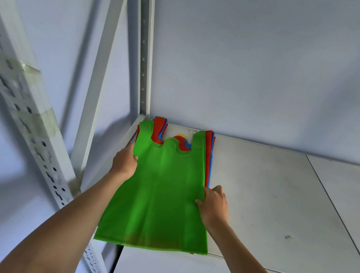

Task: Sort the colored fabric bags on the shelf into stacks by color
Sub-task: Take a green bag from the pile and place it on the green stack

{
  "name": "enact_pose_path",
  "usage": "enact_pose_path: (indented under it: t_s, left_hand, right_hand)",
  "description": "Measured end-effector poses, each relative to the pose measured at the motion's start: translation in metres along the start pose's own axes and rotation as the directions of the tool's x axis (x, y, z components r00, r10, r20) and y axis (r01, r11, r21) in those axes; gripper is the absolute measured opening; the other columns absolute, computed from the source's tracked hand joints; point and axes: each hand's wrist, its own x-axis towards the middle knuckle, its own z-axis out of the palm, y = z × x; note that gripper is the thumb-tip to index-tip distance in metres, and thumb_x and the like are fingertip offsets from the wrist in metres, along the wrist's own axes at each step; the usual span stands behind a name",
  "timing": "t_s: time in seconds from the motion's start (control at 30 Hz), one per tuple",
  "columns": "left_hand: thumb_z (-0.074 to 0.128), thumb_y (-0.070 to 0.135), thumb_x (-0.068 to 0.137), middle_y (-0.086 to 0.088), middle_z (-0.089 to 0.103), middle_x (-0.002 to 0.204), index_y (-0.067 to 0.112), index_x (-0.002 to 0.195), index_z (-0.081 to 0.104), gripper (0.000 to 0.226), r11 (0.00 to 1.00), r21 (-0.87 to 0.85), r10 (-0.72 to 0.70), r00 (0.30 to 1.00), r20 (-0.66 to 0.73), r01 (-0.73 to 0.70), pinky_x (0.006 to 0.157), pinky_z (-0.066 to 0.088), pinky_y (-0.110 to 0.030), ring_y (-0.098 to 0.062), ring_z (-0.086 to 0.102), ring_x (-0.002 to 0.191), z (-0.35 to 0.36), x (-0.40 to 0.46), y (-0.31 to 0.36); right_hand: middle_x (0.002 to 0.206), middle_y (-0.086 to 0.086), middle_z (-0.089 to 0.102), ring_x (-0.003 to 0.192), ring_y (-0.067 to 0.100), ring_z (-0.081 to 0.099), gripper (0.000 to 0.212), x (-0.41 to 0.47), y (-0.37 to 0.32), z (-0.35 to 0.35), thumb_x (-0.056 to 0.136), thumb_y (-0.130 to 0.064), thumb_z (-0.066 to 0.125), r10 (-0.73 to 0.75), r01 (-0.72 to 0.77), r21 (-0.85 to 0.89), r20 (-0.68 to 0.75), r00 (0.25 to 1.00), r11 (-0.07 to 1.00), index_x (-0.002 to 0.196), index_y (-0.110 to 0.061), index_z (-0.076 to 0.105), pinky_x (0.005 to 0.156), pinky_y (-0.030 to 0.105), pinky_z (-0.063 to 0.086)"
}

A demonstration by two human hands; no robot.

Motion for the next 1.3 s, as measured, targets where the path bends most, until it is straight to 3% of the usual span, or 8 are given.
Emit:
enact_pose_path:
  t_s: [0.37,0.6,0.8,0.9,0.97,1.0,1.2,1.3]
  left_hand:
    - [0.063,0.040,0.088,-0.017,0.042,0.133,0.009,0.132,0.049,0.057,0.950,0.311,-0.030,1.000,0.009,0.025,0.101,0.041,-0.042,-0.033,0.040,0.125,0.010,0.004,-0.007]
    - [0.070,0.033,0.084,-0.015,0.050,0.127,0.011,0.134,0.051,0.058,0.949,0.313,0.054,0.995,-0.082,-0.025,0.099,0.043,-0.040,-0.032,0.046,0.120,0.011,-0.001,-0.002]
    - [0.069,0.034,0.085,-0.014,0.050,0.128,0.011,0.133,0.051,0.056,0.948,0.318,0.044,0.994,-0.103,-0.009,0.100,0.041,-0.039,-0.031,0.045,0.121,0.009,-0.004,-0.003]
    - [0.069,0.032,0.085,-0.015,0.049,0.130,0.011,0.133,0.050,0.056,0.960,0.279,0.024,0.995,-0.096,0.004,0.101,0.040,-0.040,-0.032,0.044,0.122,0.010,-0.004,-0.002]
    - [0.069,0.032,0.085,-0.016,0.047,0.131,0.010,0.135,0.049,0.057,0.969,0.245,-0.001,0.997,-0.078,0.020,0.101,0.040,-0.040,-0.033,0.044,0.123,0.011,-0.004,-0.003]
    - [0.068,0.031,0.085,-0.016,0.047,0.131,0.010,0.135,0.048,0.058,0.973,0.231,-0.013,0.998,-0.068,0.028,0.101,0.040,-0.041,-0.033,0.043,0.123,0.012,-0.004,-0.003]
    - [0.066,0.039,0.085,-0.017,0.044,0.132,0.007,0.132,0.047,0.060,0.968,0.250,-0.017,0.998,-0.058,0.031,0.099,0.040,-0.041,-0.034,0.041,0.123,0.001,-0.009,-0.002]
    - [0.059,0.044,0.088,-0.017,0.047,0.129,0.006,0.128,0.050,0.056,0.974,0.224,0.005,0.998,-0.069,0.011,0.096,0.042,-0.043,-0.034,0.044,0.121,-0.008,-0.010,0.002]
  right_hand:
    - [0.123,0.009,0.049,0.112,0.027,0.047,0.030,-0.010,-0.007,0.020,0.092,0.001,0.046,-0.099,0.085,-0.144,-0.091,0.991,0.986,0.119,-0.007,0.058,0.098,0.035,0.045]
    - [0.120,0.010,0.055,0.102,0.025,0.058,0.030,0.004,-0.016,0.013,0.092,0.000,0.045,0.121,-0.101,0.200,-0.093,0.988,0.975,0.119,-0.007,0.058,0.092,0.036,0.050]
    - [0.105,0.001,0.060,0.090,0.017,0.057,0.028,0.000,-0.025,0.015,0.085,0.001,0.052,-0.029,0.065,0.265,-0.138,0.990,0.962,0.110,-0.009,0.058,0.079,0.026,0.050]
    - [0.102,0.005,0.063,0.088,0.022,0.062,0.040,0.003,-0.030,0.014,0.078,-0.008,0.068,0.279,-0.291,0.654,0.127,0.952,0.698,0.114,-0.006,0.053,0.074,0.033,0.056]
    - [0.102,0.017,0.069,0.083,0.029,0.067,0.044,0.008,-0.031,0.009,0.074,-0.007,0.074,0.285,-0.520,0.771,0.439,0.852,0.367,0.115,0.000,0.059,0.076,0.043,0.058]
    - [0.098,0.019,0.069,0.079,0.029,0.067,0.042,0.008,-0.033,0.005,0.075,-0.004,0.073,0.234,-0.564,0.763,0.513,0.826,0.317,0.114,0.002,0.060,0.074,0.043,0.058]
    - [0.107,0.014,0.067,0.097,0.031,0.065,0.035,0.010,-0.026,-0.022,0.082,0.002,0.047,0.194,-0.278,0.361,0.252,0.948,0.890,0.111,-0.006,0.065,0.085,0.037,0.055]
    - [0.106,0.017,0.068,0.085,0.027,0.068,0.038,0.009,-0.017,-0.044,0.086,0.012,0.043,0.089,-0.365,0.679,0.405,0.910,0.637,0.118,0.000,0.060,0.079,0.035,0.057]
